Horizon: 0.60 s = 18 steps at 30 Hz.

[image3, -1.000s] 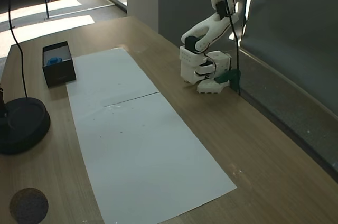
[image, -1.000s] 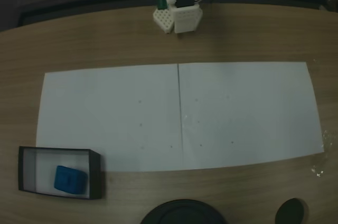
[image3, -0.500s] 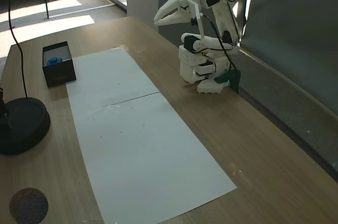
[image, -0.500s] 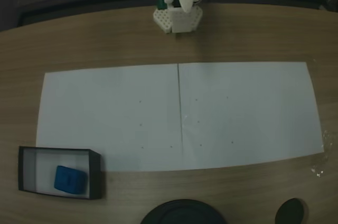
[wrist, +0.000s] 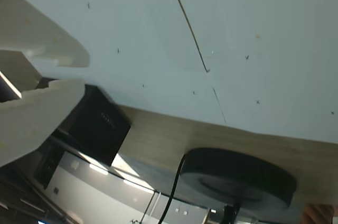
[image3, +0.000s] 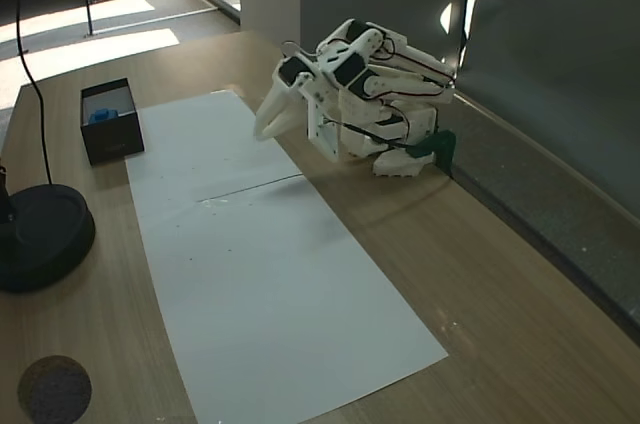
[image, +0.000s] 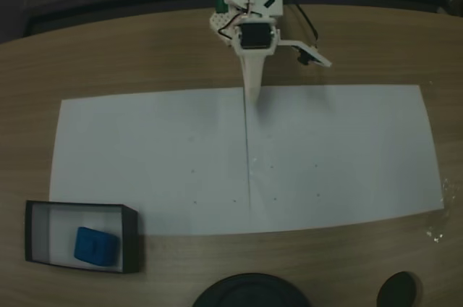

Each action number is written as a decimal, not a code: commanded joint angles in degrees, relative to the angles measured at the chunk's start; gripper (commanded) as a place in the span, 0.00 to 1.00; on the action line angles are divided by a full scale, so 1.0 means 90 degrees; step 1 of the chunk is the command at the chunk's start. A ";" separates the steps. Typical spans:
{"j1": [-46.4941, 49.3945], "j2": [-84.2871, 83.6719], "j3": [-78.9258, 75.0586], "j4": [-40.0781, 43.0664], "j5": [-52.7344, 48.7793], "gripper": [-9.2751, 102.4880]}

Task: Grab a blue square and put it in the box.

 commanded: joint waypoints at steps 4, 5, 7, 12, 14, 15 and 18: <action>0.0225 0.0049 0.0273 -0.0049 0.0410 0.08; 0.0176 0.0059 0.0234 0.0137 0.0400 0.08; -0.0068 0.0059 0.0068 0.0645 0.0439 0.08; -0.0576 0.0049 -0.0225 0.1729 0.0430 0.08; -0.0566 0.0049 -0.0225 0.1738 0.0439 0.08; -0.0566 0.0049 -0.0225 0.1738 0.0439 0.08; -0.0566 0.0049 -0.0225 0.1738 0.0439 0.08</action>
